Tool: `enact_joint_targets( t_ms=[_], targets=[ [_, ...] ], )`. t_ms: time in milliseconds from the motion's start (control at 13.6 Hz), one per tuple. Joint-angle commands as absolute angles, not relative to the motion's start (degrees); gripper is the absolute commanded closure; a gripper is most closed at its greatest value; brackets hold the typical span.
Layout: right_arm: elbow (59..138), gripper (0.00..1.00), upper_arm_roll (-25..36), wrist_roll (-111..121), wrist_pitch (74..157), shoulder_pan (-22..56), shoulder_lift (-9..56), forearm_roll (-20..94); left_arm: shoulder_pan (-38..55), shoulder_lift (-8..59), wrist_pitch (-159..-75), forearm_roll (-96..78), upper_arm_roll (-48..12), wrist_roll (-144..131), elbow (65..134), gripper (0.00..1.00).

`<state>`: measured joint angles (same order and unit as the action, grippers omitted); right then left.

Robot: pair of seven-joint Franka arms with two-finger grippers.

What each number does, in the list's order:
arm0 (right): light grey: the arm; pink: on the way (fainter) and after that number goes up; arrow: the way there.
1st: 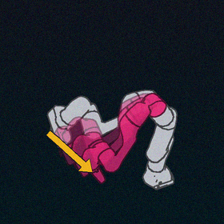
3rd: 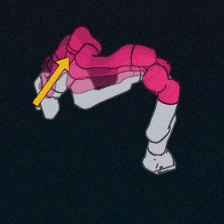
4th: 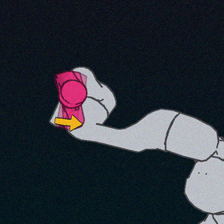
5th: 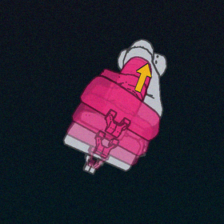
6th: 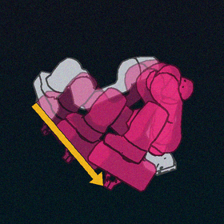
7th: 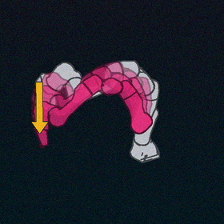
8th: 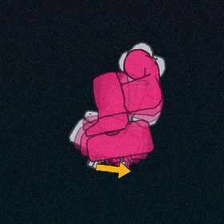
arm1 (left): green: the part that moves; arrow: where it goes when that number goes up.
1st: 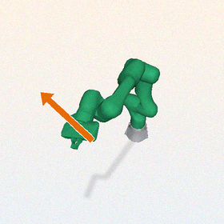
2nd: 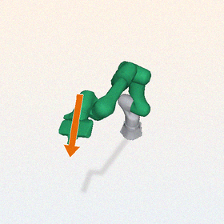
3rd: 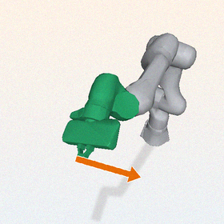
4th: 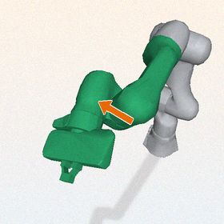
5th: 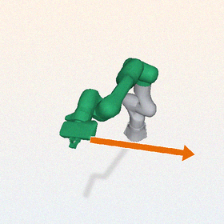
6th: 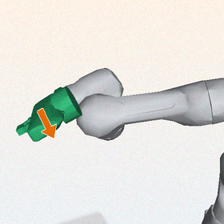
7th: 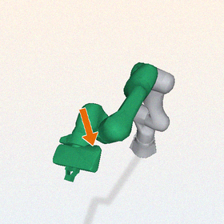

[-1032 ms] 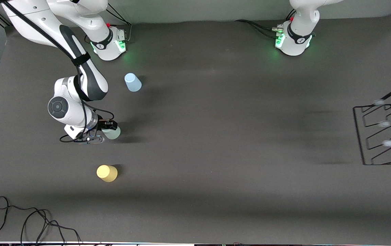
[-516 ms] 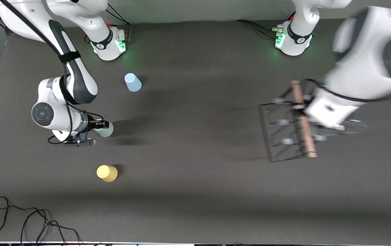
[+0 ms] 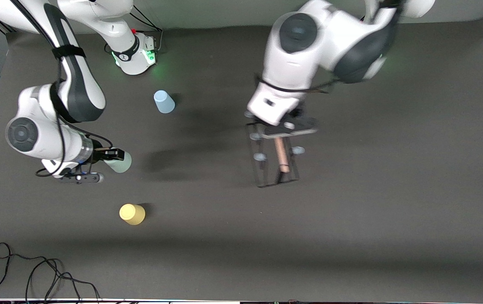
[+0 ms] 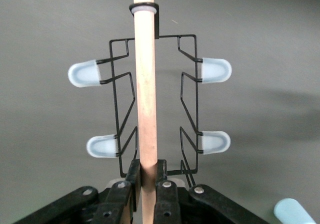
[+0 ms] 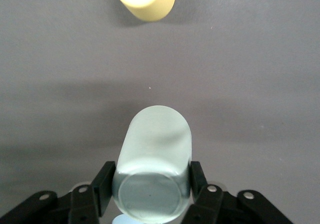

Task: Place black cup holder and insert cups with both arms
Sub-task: 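Slide the black rack to mid-table with the left gripper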

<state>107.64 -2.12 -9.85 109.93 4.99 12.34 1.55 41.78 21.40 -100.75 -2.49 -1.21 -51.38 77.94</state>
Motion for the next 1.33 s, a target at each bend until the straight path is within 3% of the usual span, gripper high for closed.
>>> enact_joint_targets(
  t_ms=[0, 442, 811, 884, 958, 1032, 1253],
  targets=[
    [103.1, 0.91, -2.3, -15.5, 107.0, 7.0, 13.1, 2.8, 47.7, 29.2, -101.2, -0.4, 0.2, -57.4, 69.0, 1.00],
    [96.5, 0.91, -2.4, -25.7, 101.8, 13.4, 13.1, 9.5, 52.8, 40.2, -109.7, 1.2, 0.2, -59.0, 66.9, 1.00],
    [96.5, 0.93, -2.4, -27.7, 101.7, 19.1, 13.2, 10.4, 52.8, 41.5, -116.0, 1.6, 0.1, -58.1, 69.6, 1.00],
    [96.5, 0.93, -2.3, -27.6, 101.4, 19.2, 12.8, 10.4, 52.6, 41.5, -116.0, 1.7, 0.2, -57.7, 69.8, 0.85],
    [96.4, 0.93, -2.3, -27.7, 100.7, 19.4, 12.7, 10.4, 52.6, 41.4, -115.7, 1.8, 0.2, -57.1, 69.8, 0.32],
    [96.4, 0.93, -2.4, -27.7, 100.5, 19.6, 12.4, 10.4, 52.6, 41.1, -114.9, 2.0, 0.2, -57.0, 69.9, 0.02],
    [96.9, 0.94, -2.5, -27.6, 100.3, 19.7, 12.7, 14.7, 48.7, 37.3, -110.7, 1.0, 0.2, -53.6, 70.6, 0.00]
  ],
)
